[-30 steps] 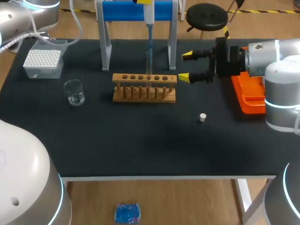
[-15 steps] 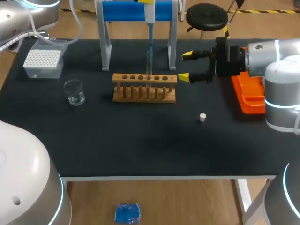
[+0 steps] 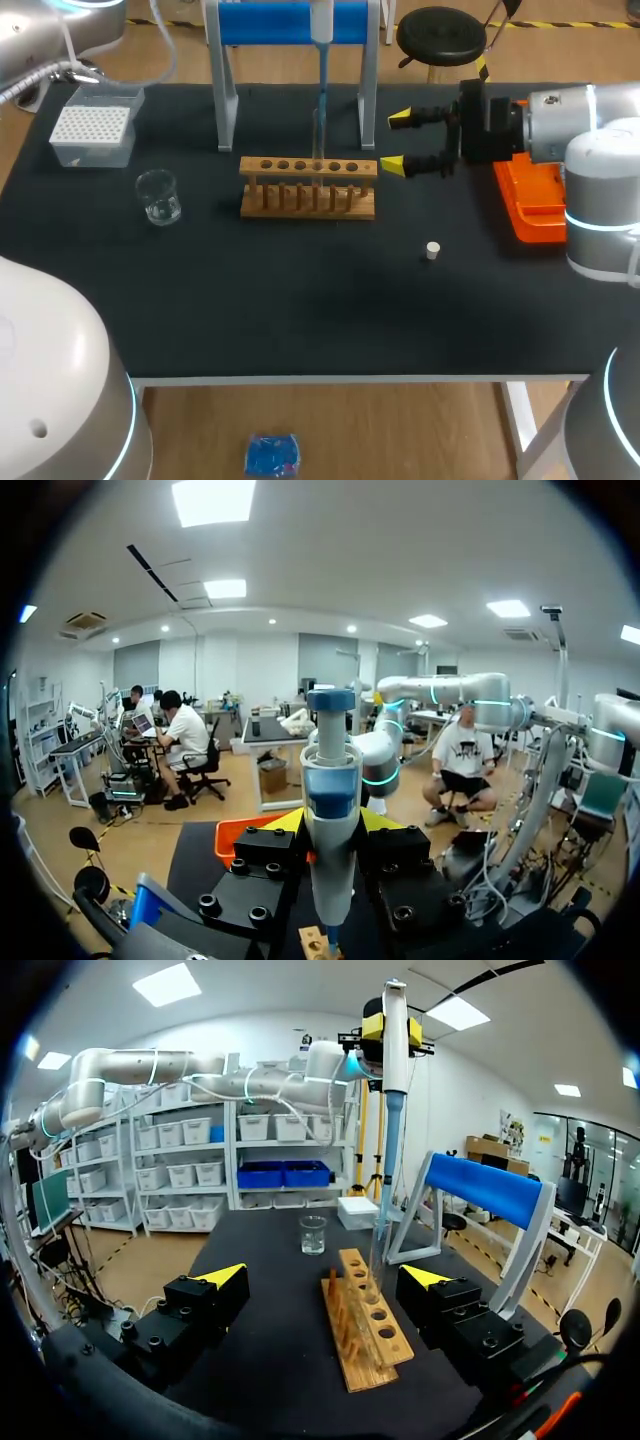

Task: Invert the test tube, pick up the pipette, mount the tip to pipette, aspirate from beaker and dispense into the tube, eject the tip, return the pipette, and cap with the stopper.

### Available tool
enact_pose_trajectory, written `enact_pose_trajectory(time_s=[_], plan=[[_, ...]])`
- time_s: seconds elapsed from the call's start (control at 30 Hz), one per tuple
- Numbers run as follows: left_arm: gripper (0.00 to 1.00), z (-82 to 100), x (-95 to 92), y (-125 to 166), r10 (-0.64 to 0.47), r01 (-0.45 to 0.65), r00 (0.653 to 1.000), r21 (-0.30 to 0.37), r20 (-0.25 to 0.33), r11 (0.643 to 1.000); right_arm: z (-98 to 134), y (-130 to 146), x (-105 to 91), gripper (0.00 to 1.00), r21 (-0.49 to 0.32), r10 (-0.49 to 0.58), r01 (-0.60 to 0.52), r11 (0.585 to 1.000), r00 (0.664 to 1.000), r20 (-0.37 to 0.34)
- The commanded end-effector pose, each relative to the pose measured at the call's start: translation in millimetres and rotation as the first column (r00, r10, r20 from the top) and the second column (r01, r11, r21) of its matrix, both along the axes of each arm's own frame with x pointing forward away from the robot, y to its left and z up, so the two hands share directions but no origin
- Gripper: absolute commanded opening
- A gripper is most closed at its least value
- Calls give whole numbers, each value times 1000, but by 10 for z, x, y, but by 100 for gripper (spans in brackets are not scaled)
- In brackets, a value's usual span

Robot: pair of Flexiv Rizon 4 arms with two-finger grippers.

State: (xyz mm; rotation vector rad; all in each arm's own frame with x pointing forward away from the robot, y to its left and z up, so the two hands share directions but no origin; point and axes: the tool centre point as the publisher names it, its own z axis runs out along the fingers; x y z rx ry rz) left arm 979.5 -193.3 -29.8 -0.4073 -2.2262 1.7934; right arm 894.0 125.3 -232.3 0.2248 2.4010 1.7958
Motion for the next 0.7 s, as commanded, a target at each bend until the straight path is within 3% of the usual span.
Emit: enact_pose_trajectory(time_s=[0.03, 0.7], plan=[[0, 49, -30, 0, 6, -6, 1000, 9, 6, 1000, 4, 4, -1, 100, -3, -1, 1, 1000, 1000, -1], [0, 184, -72, -25, 5, -5, 1000, 20, 31, 1000, 4, 4, -1, 100, -3, -1, 1, 1000, 1000, -1]])
